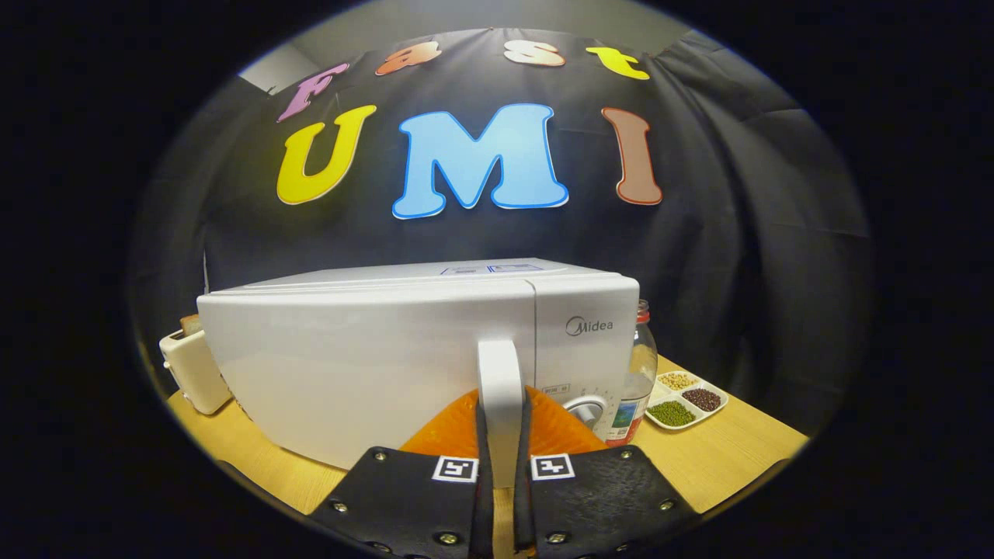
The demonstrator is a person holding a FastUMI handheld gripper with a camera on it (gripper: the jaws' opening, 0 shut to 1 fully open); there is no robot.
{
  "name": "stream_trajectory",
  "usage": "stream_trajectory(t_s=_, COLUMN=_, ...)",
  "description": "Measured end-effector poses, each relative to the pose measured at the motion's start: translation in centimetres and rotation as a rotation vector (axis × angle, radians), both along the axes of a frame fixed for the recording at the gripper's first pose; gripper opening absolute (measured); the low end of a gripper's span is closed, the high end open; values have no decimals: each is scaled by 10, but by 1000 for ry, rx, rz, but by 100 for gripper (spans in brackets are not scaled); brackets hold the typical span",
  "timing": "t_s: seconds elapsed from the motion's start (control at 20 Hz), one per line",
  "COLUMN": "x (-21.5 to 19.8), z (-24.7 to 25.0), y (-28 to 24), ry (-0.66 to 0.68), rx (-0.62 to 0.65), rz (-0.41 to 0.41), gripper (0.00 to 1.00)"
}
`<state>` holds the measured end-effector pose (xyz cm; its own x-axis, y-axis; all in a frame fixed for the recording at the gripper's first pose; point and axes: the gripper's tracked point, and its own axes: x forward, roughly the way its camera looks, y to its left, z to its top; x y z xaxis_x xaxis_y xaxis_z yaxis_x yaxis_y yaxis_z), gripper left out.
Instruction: Open the microwave, put the food inside, and close the microwave door.
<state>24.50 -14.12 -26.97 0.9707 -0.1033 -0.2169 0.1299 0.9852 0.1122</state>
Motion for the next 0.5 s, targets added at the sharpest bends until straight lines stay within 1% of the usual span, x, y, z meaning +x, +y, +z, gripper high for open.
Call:
stream_trajectory(t_s=0.05, x=2, z=-4, y=0, ry=6, rx=22, rz=7, gripper=11)
stream_trajectory(t_s=0.1, x=-2, z=0, y=1, ry=6, rx=50, rz=14, gripper=6)
stream_trajectory(t_s=0.15, x=-3, z=-1, y=2, ry=9, rx=69, rz=22, gripper=6)
stream_trajectory(t_s=0.25, x=-13, z=1, y=6, ry=10, rx=42, rz=7, gripper=6)
stream_trajectory(t_s=0.35, x=-37, z=2, y=9, ry=6, rx=-39, rz=8, gripper=6)
stream_trajectory(t_s=0.5, x=-72, z=5, y=21, ry=16, rx=-26, rz=19, gripper=6)
